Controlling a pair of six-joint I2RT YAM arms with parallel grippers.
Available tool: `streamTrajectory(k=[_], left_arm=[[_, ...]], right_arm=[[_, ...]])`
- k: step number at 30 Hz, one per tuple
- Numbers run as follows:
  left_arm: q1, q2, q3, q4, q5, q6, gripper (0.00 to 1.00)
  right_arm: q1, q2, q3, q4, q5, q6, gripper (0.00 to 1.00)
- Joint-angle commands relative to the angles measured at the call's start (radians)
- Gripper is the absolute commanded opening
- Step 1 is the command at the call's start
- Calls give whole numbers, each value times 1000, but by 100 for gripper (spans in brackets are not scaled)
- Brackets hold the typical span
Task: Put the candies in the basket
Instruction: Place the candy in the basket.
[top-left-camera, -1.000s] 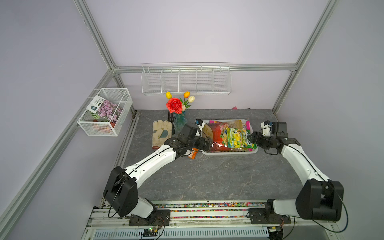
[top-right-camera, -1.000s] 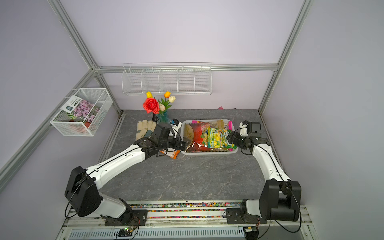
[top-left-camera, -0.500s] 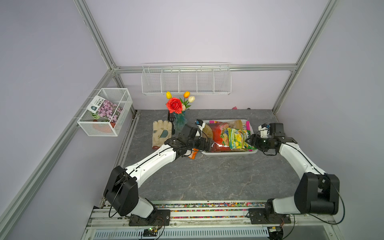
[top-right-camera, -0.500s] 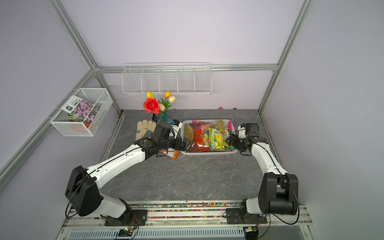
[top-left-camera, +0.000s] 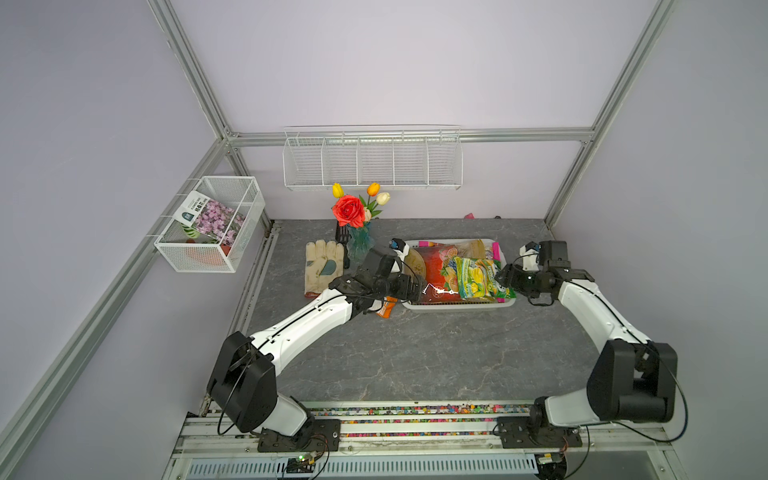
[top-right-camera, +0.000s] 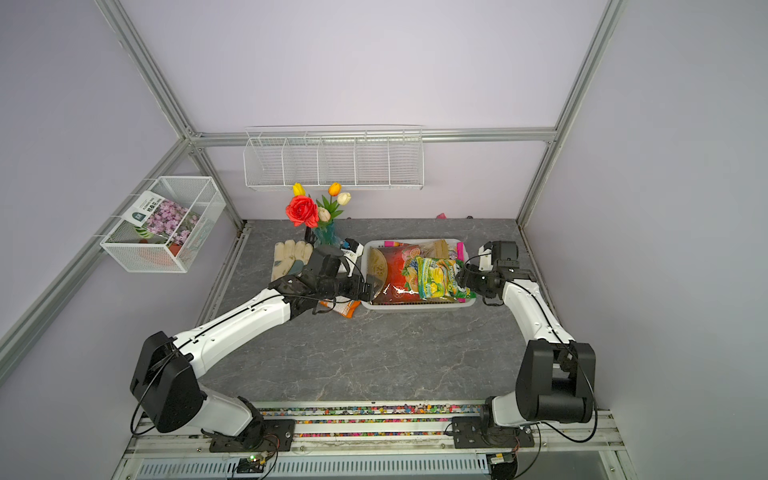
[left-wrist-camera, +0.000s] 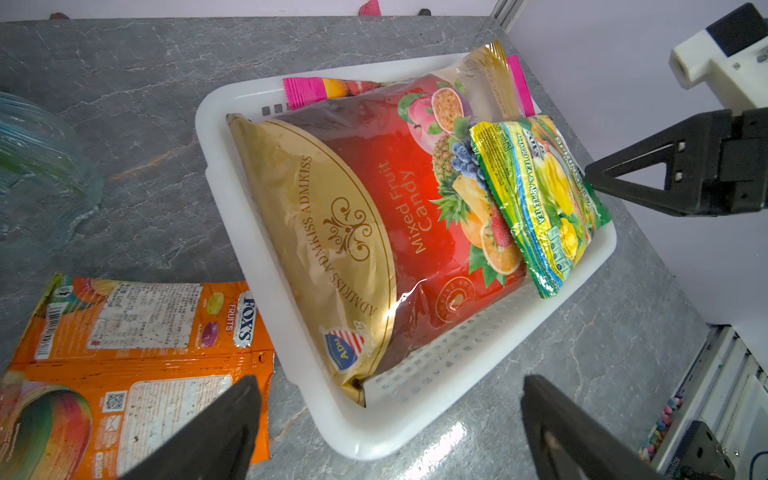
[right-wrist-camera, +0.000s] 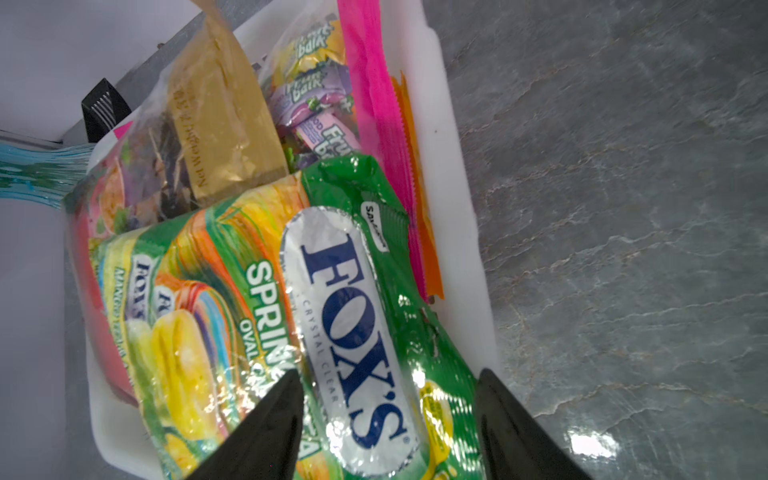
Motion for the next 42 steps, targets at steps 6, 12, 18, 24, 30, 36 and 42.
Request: streamTrajectory(k=[6,12,18,24,30,36,42], left_arm=[[2,13,2,12,1,-12,100],[3,17,3,12,1,-15,100],[3,17,3,12,2,-19,100],[2,25,5,17,10,-26,100],[2,36,14,32,31,-28,100],[2,49,26,34,43,-32,99],[2,59,33,28,25,-28,100]], right_arm=[[-5,25,3,12,-7,-22,67],[1,26,-12,55,-100,-7,65],[20,30,-9,62,-122,5,62],[32,54,-35,136,-231,56,62],[66,83,-32,169,-262,84,60],[105,92,-24,198,-247,131,57],[116,86,-19,211,-224,157,58]])
